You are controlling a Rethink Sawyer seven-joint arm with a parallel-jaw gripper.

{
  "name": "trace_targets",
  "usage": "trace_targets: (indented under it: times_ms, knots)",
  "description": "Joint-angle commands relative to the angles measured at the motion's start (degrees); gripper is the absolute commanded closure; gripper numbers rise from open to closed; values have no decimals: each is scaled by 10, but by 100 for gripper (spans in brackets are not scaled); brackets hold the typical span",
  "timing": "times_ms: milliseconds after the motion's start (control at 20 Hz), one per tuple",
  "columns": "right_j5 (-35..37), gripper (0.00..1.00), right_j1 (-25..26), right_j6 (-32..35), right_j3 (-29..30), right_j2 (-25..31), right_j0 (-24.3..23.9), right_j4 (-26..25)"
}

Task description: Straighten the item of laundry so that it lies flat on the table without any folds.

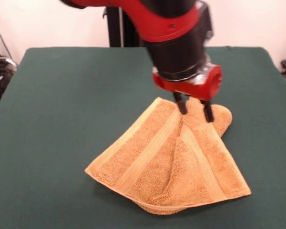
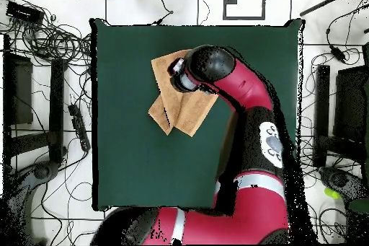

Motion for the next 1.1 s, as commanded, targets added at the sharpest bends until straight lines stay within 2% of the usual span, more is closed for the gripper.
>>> trace_targets:
  times_ms: [50, 300, 500, 900, 1000, 1100]
  knots:
    - [-45, 0, 16, 192, 45, -19, 77, -15]
    - [-7, 0, 31, 216, 0, -76, 114, -33]
    - [-6, 0, 54, 198, -34, -117, 136, -58]
    - [-27, 0, 76, 99, -84, -159, 133, -146]
    - [-57, 0, 79, 84, -89, -162, 133, -166]
    - [-48, 0, 81, 69, -89, -159, 133, -185]
